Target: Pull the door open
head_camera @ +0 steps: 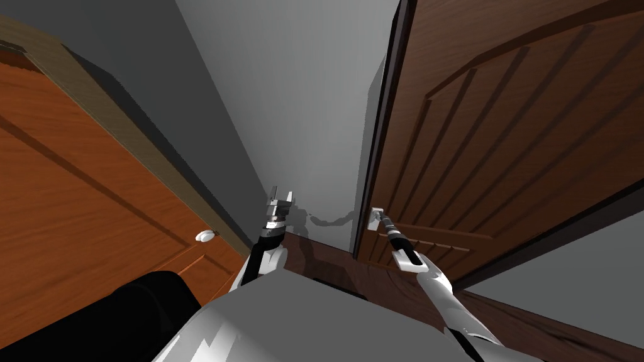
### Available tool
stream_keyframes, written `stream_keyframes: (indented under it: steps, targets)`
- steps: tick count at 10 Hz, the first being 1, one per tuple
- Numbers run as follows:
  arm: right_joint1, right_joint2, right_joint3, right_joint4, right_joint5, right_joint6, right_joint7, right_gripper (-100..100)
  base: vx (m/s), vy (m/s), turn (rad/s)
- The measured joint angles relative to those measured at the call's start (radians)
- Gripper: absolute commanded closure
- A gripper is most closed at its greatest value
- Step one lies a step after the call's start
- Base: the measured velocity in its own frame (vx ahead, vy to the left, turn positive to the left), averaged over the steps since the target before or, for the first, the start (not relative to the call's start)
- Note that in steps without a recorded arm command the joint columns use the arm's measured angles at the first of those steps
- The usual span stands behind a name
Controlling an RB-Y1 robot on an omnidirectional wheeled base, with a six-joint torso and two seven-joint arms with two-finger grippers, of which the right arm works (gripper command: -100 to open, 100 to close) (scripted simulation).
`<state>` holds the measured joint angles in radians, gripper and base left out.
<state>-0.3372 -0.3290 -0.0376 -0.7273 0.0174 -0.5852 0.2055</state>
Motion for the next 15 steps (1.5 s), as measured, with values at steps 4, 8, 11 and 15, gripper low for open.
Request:
stream_keyframes:
  steps: [4,8,11,15]
  targets:
    - [0.005,0.001,0.006,-0.010,-0.076,0.012,-0.099,100,-0.068,-0.048,0.091]
    - [0.007,0.000,0.012,-0.012,-0.138,0.019,-0.196,100,-0.058,-0.042,0.107]
    - [0.000,0.001,0.018,0.003,-0.199,0.018,-0.275,100,-0.058,-0.046,0.085]
    - [0.013,0.002,0.021,-0.019,-0.260,0.035,-0.360,100,-0.051,-0.032,0.086]
